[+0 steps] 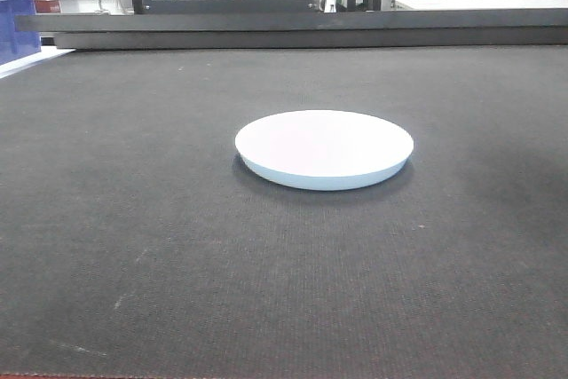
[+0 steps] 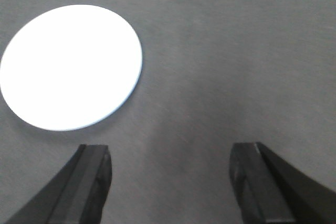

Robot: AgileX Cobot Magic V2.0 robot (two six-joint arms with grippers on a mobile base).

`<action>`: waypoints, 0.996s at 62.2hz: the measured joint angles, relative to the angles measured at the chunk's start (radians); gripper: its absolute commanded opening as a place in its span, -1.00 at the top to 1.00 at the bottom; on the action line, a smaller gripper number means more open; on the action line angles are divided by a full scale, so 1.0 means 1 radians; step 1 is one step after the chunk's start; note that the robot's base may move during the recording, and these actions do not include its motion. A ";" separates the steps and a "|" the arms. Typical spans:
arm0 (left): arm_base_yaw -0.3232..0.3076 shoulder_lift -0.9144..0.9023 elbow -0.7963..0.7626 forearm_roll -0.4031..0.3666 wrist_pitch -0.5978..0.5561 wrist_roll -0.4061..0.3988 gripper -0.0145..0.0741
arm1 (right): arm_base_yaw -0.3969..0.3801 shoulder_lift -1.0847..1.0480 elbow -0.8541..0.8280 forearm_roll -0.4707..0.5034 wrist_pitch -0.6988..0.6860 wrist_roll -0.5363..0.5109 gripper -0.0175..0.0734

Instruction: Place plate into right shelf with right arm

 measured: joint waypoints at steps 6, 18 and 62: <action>0.000 0.000 0.000 0.000 0.000 0.000 0.78 | 0.052 0.148 -0.107 -0.027 0.023 0.069 -0.64; 0.000 0.000 0.000 0.000 0.000 0.000 0.78 | 0.138 0.408 -0.267 -0.103 0.028 0.181 -0.64; 0.000 0.000 0.000 0.000 0.000 0.000 0.78 | 0.163 0.753 -0.374 -0.243 -0.133 0.236 -0.26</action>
